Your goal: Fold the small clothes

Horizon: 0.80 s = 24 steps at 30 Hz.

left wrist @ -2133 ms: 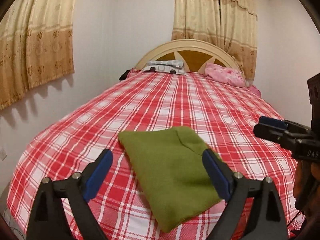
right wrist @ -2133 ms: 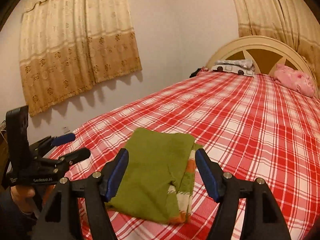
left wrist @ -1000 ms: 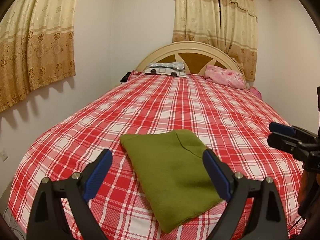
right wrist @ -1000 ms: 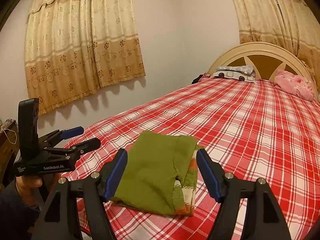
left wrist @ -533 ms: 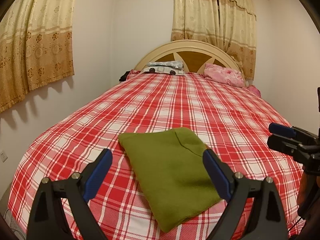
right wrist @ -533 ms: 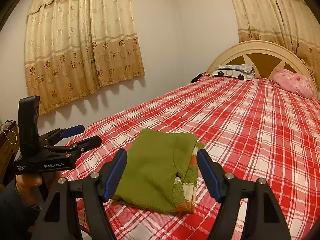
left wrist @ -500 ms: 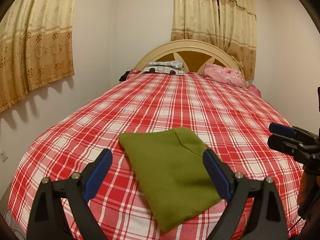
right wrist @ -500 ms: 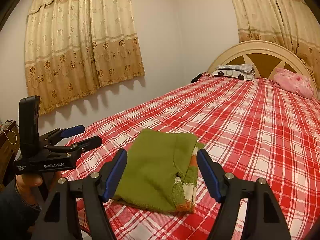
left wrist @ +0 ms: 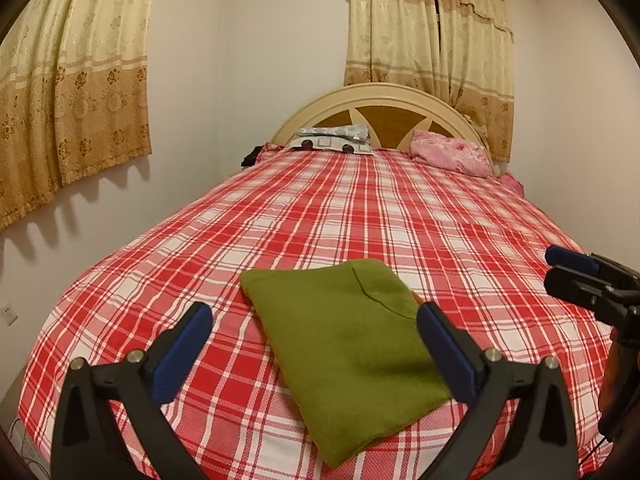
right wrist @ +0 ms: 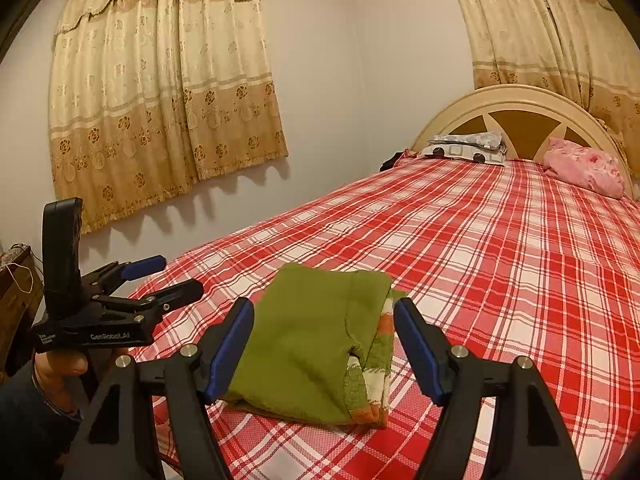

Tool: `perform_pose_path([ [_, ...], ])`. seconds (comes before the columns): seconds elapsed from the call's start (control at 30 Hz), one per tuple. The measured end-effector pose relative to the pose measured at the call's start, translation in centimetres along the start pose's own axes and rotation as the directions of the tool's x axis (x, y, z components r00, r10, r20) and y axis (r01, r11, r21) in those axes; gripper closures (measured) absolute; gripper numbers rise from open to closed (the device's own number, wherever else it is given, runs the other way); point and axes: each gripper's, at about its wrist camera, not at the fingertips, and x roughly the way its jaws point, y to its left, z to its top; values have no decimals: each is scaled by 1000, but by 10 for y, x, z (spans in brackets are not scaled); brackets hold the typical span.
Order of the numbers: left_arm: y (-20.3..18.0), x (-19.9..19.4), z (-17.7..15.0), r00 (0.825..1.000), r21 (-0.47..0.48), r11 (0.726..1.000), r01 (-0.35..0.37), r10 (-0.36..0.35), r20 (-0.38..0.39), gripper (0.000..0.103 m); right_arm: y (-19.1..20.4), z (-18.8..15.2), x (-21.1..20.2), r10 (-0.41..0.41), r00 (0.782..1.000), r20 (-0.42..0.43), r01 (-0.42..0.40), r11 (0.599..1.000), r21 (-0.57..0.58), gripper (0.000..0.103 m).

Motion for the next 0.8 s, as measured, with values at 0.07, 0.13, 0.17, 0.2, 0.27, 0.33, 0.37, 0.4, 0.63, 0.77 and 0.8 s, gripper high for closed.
perform_pose_path([
  [0.07,0,1,1,1000,4,1000,-11,11,-6,0,0,0,0,-2,1000,0,2,1000,2,30],
  [0.13,1,3,2,1000,11,1000,-18,18,-23,0,-1,-2,1,-2,1000,0,2,1000,4,30],
  [0.17,1,4,2,999,13,1000,-23,23,-28,0,-1,-2,1,-1,1000,0,1,1000,4,30],
  [0.2,1,4,2,999,11,999,-30,30,-26,0,0,-2,1,0,1000,-1,0,1000,4,30],
  [0.27,2,3,3,999,3,999,-34,34,-26,0,1,-3,2,2,1000,-2,-2,1000,2,30],
  [0.33,3,0,3,999,-8,999,-42,42,-19,0,1,-4,1,3,1000,-2,-3,1000,-1,30],
  [0.37,4,0,4,999,-12,999,-43,43,-19,0,2,-4,1,4,1000,-2,-4,1000,-1,30],
  [0.4,5,0,4,999,-16,999,-45,45,-19,0,2,-4,2,6,1000,-2,-6,1000,-1,29],
  [0.63,12,5,3,998,-34,998,-46,45,-43,0,3,-6,3,7,1000,-5,-7,1000,-1,29],
  [0.77,13,3,1,999,-38,999,-32,31,-25,0,6,-7,3,13,1000,-8,-13,1000,-3,29],
  [0.8,12,1,1,999,-27,999,-34,34,-8,0,7,-7,4,14,1000,-9,-14,1000,-4,29],
])
